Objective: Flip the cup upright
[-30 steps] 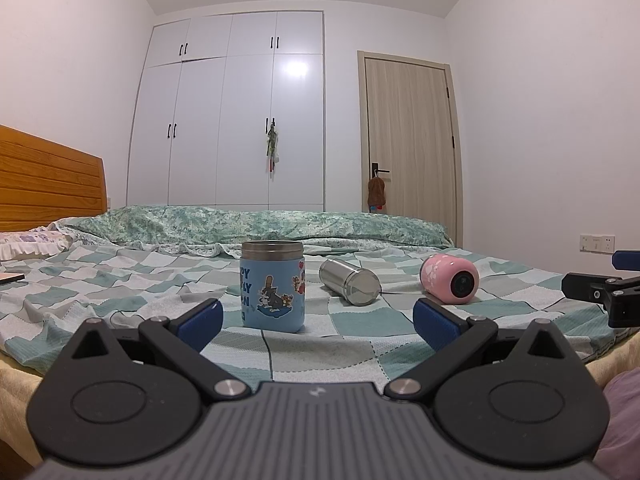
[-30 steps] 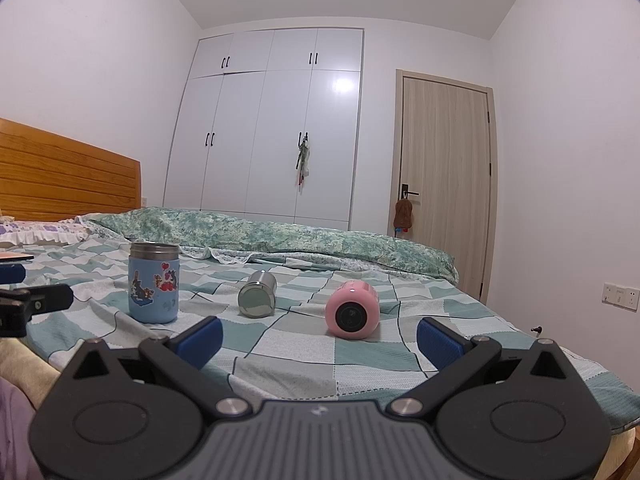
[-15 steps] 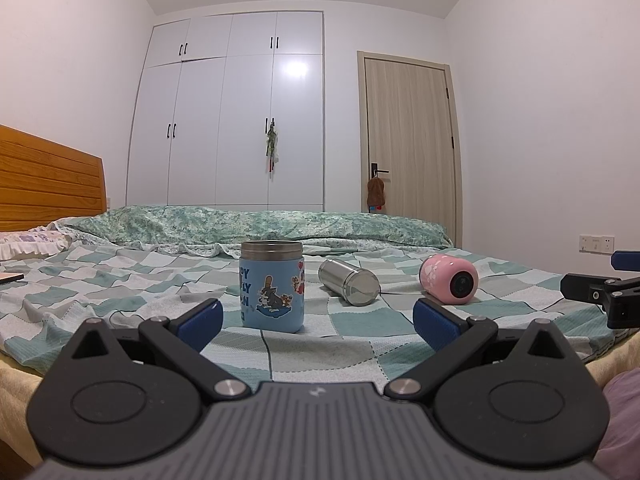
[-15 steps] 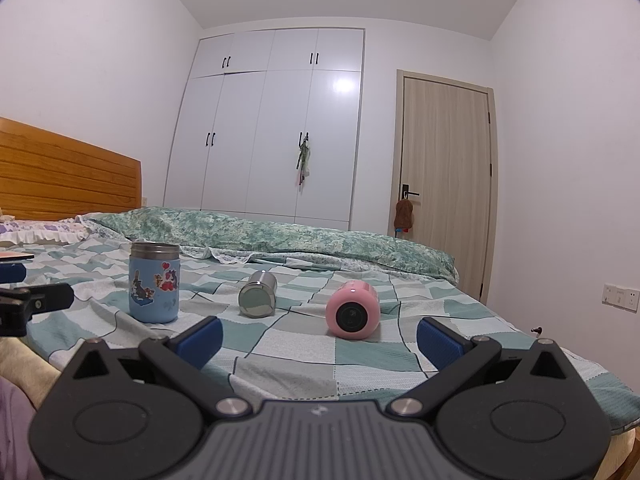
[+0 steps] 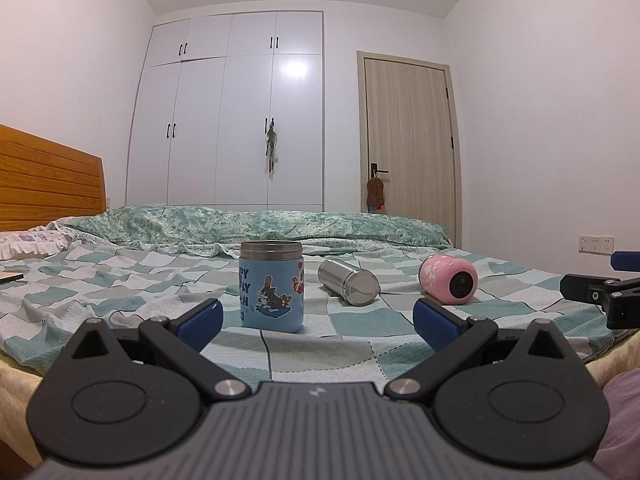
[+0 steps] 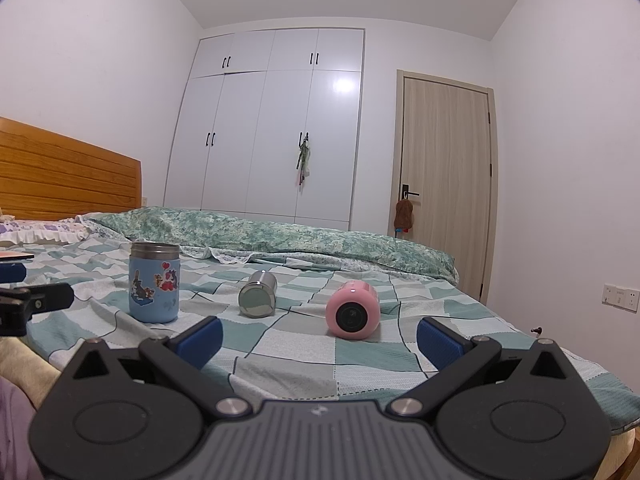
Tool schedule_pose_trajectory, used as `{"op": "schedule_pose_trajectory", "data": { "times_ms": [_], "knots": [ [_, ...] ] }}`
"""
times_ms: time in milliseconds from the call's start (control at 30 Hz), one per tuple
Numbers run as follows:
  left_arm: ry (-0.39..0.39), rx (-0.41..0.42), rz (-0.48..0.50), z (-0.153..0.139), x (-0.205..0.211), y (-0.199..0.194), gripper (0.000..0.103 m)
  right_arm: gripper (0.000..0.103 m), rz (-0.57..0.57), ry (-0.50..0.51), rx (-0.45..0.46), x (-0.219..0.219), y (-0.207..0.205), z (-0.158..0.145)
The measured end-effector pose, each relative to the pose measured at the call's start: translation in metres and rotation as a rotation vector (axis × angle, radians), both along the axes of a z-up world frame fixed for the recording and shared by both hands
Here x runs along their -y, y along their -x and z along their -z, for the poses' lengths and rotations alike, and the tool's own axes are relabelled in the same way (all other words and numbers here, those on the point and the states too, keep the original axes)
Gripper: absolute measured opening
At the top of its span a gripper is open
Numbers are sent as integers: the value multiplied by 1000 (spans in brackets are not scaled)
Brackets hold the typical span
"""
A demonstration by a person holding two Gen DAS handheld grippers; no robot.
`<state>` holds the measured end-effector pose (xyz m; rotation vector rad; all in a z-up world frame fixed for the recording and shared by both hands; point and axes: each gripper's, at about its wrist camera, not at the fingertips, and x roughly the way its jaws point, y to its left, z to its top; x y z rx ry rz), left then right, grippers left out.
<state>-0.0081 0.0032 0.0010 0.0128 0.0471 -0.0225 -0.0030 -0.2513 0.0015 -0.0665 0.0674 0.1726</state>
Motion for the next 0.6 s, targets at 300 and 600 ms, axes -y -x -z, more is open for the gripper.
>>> {"op": "schedule_pose_trajectory", "data": {
  "times_ms": [300,600],
  "knots": [
    [0,0,0,0,0,0,103,103,0,1,0,0,0,0],
    [-2,0,-1,0,0,0,103,103,2,11,0,0,1,1]
  ]
}}
